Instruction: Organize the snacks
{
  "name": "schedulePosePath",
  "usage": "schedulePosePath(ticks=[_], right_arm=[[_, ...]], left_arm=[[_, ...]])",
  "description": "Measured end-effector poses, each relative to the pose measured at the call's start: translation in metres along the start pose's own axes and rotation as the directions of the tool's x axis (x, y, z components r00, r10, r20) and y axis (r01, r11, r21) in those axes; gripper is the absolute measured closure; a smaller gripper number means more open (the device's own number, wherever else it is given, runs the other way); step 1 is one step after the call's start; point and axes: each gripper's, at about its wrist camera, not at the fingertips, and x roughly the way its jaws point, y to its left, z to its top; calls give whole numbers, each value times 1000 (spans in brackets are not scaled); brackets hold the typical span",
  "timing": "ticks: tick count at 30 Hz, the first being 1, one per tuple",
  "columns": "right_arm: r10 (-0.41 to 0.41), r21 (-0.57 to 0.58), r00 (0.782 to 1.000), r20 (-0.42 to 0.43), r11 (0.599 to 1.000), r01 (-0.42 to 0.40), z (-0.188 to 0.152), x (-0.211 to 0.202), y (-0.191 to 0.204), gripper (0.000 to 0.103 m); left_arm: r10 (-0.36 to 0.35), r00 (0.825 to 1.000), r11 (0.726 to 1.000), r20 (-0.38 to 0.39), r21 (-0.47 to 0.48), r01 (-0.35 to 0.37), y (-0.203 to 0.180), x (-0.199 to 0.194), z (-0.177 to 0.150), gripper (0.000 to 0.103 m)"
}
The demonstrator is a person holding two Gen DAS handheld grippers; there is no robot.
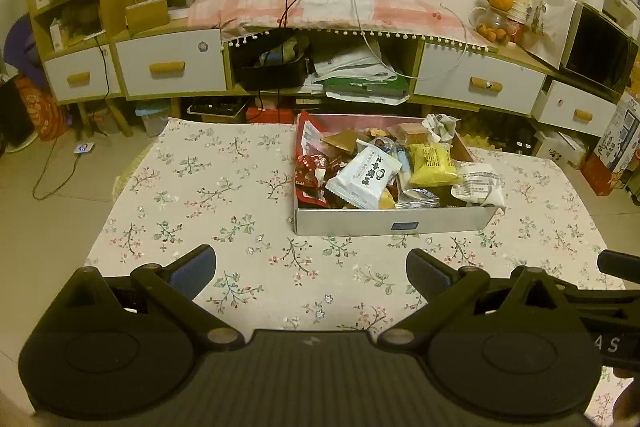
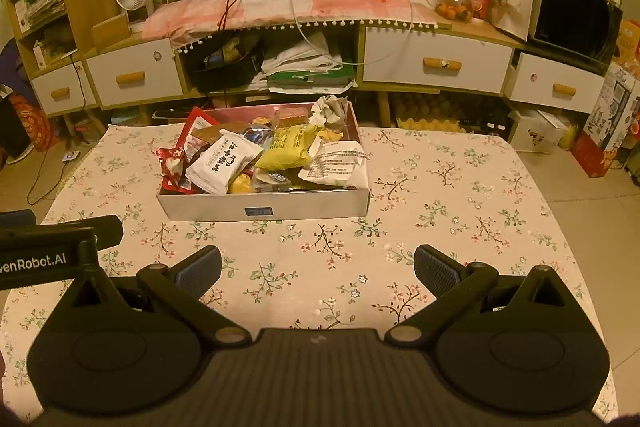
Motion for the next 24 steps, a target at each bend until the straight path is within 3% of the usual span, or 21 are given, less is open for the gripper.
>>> schedulePosePath(ticks=[24], right_arm=[[-20, -18, 1000, 1, 1000, 21, -1, 0, 3, 0]], left_arm=[[5, 1000, 1000, -5, 9, -5, 0, 2, -3, 0]])
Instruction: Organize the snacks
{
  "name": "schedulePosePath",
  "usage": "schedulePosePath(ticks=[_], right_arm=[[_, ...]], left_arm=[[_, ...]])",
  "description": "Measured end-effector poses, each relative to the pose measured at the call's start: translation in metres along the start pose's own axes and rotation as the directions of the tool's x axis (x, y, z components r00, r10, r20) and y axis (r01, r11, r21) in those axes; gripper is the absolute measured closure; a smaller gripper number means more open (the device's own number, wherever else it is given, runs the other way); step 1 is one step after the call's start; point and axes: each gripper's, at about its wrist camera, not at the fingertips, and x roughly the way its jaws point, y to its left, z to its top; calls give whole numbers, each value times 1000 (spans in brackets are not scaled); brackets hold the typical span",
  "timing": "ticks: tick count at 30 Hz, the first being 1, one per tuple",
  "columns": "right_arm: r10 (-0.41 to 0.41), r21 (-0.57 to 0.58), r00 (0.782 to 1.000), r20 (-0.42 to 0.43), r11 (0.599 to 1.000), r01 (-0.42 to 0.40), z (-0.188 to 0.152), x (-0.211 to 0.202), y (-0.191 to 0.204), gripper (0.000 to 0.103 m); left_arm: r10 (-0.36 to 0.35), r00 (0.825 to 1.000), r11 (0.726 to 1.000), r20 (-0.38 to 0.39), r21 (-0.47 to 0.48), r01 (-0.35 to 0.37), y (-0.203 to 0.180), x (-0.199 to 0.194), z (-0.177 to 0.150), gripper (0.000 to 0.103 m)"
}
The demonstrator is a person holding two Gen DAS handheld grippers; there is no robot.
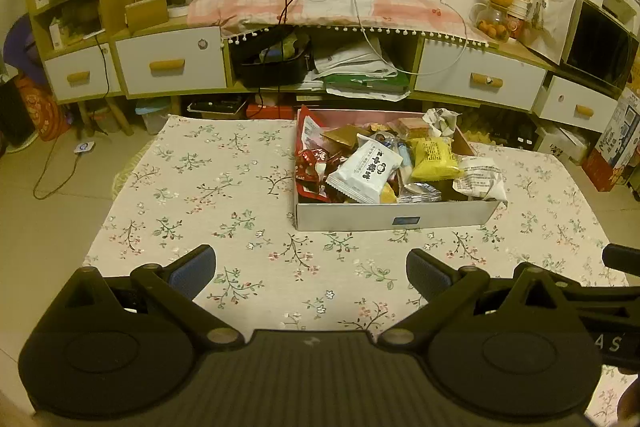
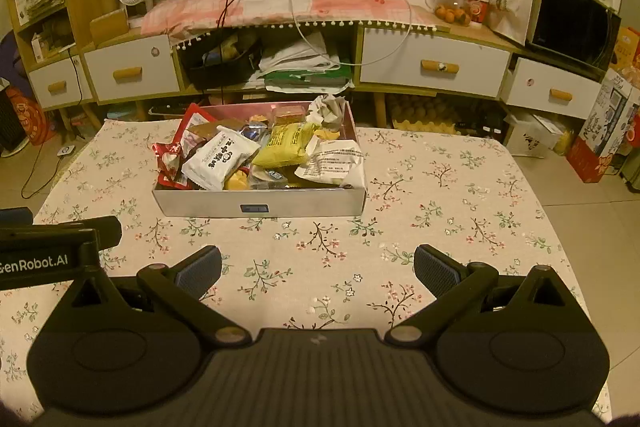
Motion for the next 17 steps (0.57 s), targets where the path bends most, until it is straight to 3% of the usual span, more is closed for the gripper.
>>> schedulePosePath(ticks=[17], right_arm=[[-1, 1, 1000, 0, 1000, 1, 0, 0, 1, 0]], left_arm=[[1, 1000, 1000, -4, -3, -1, 0, 0, 0, 0]])
